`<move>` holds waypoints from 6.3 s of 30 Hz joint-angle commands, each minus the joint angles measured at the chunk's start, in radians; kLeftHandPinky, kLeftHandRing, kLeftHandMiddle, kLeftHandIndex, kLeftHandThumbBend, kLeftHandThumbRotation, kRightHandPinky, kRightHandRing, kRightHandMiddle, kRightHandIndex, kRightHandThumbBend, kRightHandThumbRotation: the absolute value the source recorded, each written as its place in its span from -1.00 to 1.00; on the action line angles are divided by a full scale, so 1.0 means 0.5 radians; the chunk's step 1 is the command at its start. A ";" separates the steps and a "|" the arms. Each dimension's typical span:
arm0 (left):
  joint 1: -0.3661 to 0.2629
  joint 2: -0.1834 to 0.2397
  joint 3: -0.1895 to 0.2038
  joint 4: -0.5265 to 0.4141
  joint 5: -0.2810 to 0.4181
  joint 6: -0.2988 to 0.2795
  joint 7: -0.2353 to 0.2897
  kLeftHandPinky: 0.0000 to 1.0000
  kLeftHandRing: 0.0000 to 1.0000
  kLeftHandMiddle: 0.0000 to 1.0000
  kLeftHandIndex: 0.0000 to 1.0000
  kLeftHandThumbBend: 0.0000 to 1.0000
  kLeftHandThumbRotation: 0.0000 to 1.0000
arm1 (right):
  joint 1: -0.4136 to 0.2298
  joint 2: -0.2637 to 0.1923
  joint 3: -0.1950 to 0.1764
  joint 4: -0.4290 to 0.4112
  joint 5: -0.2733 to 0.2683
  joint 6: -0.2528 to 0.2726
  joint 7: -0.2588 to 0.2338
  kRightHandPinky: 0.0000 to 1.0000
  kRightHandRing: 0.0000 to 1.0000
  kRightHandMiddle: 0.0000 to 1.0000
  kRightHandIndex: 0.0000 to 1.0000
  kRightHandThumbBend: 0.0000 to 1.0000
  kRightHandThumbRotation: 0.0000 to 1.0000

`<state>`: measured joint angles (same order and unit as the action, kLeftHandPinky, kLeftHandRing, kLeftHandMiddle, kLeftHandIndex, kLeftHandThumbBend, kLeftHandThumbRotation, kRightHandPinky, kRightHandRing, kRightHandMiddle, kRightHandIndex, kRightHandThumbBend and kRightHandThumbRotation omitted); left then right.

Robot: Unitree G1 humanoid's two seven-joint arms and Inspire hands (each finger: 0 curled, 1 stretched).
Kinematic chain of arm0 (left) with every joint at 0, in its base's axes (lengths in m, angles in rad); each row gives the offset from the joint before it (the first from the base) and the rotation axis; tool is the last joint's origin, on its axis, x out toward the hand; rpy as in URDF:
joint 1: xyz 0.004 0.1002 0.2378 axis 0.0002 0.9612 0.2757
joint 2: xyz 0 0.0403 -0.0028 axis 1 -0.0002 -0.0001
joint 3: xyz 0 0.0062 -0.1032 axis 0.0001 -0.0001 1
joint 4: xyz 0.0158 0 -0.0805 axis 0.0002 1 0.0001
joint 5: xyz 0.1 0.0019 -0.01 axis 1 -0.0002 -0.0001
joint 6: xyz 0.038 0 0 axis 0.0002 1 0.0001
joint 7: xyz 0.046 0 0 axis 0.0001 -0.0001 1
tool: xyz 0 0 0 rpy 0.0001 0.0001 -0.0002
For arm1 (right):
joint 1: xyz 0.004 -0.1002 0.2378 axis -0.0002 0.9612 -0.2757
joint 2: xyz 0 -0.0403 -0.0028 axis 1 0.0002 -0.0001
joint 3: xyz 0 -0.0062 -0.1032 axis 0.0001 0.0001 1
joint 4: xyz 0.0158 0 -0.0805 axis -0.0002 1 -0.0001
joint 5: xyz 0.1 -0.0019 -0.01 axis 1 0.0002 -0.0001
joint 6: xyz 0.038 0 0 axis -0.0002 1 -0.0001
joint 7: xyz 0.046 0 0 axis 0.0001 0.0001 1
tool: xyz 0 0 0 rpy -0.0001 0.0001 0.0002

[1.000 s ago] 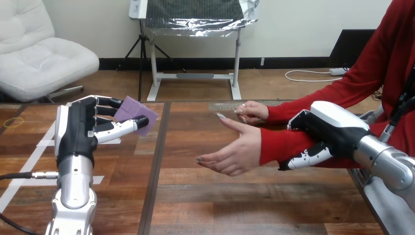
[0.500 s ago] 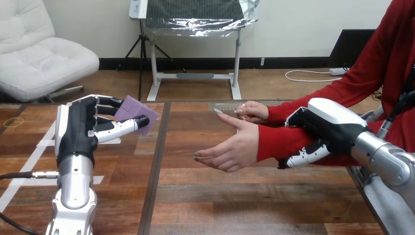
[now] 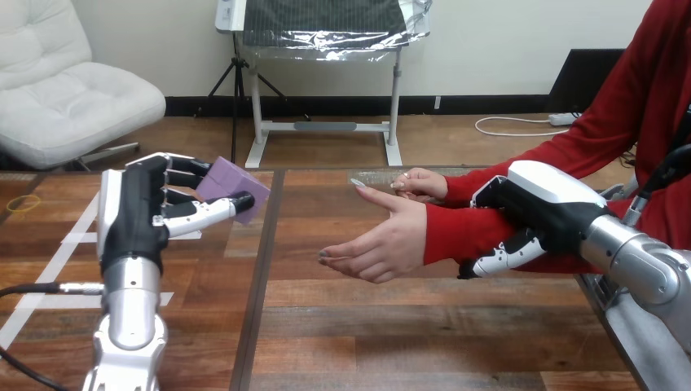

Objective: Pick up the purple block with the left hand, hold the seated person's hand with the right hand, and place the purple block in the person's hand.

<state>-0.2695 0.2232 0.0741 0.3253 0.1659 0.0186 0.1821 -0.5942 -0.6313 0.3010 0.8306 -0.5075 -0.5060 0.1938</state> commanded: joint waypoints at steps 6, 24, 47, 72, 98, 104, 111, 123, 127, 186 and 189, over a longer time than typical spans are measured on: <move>-0.253 -0.041 -0.053 0.138 0.026 -0.121 0.015 -0.35 -0.25 -0.19 -0.14 0.31 -1.00 | -0.143 0.043 -0.067 -0.120 0.085 -0.008 0.029 -0.36 -0.30 -0.23 -0.26 0.53 -0.45; -0.429 -0.156 -0.097 0.391 -0.010 -0.204 -0.008 -0.37 -0.27 -0.19 -0.14 0.34 -1.00 | -0.166 0.106 -0.058 -0.194 0.109 0.080 0.073 -0.36 -0.30 -0.22 -0.22 0.53 -0.39; -0.597 -0.255 -0.202 0.625 0.039 -0.188 -0.036 -0.33 -0.21 -0.14 -0.10 0.33 -1.00 | -0.223 0.185 -0.008 -0.250 0.023 0.073 0.016 -0.39 -0.32 -0.24 -0.22 0.53 -0.39; -0.677 -0.317 -0.242 0.753 0.025 -0.207 -0.052 -0.34 -0.21 -0.13 -0.09 0.36 -1.00 | -0.300 0.288 0.004 -0.205 0.018 0.024 0.007 -0.47 -0.39 -0.31 -0.33 0.58 -0.42; -0.712 -0.342 -0.243 0.877 0.011 -0.287 -0.065 -0.39 -0.25 -0.16 -0.09 0.36 -1.00 | -0.357 0.333 0.015 -0.200 0.011 -0.002 0.028 -0.41 -0.32 -0.23 -0.24 0.57 -0.34; -0.703 -0.342 -0.241 0.880 0.008 -0.296 -0.069 -0.37 -0.24 -0.16 -0.09 0.35 -1.00 | -0.351 0.330 0.014 -0.212 0.011 0.018 0.044 -0.40 -0.32 -0.22 -0.24 0.57 -0.32; -0.686 -0.330 -0.242 0.869 0.006 -0.308 -0.090 -0.36 -0.23 -0.15 -0.09 0.34 -1.00 | -0.329 0.321 0.004 -0.217 0.027 0.028 0.063 -0.38 -0.29 -0.20 -0.22 0.57 -0.36; -0.627 -0.311 -0.200 0.812 -0.111 -0.349 -0.290 -0.15 0.05 0.13 0.15 0.21 -0.95 | -0.285 0.289 -0.008 -0.238 0.036 0.065 0.103 -0.39 -0.30 -0.19 -0.17 0.63 -0.38; -0.602 -0.298 -0.201 0.772 -0.126 -0.341 -0.331 -0.07 0.16 0.27 0.34 0.17 -0.70 | -0.259 0.274 -0.024 -0.268 0.067 0.107 0.169 -0.41 -0.32 -0.19 -0.14 0.67 -0.33; -0.143 -0.131 -0.055 0.218 -0.206 -0.311 -0.492 0.68 0.71 0.65 0.52 -0.05 0.30 | 0.065 -0.028 -0.058 -0.863 0.187 0.751 0.995 0.71 0.93 0.94 0.90 1.00 0.30; -0.114 -0.135 -0.048 0.185 -0.213 -0.297 -0.498 0.69 0.72 0.66 0.52 -0.06 0.28 | 0.083 -0.041 -0.067 -0.886 0.206 0.763 1.000 0.74 0.95 0.96 0.92 1.00 0.34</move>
<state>-0.3117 0.1524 0.0482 0.4972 0.0766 -0.1380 -0.0627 -0.5492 -0.6366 0.2985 0.4467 -0.4306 -0.1354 0.6877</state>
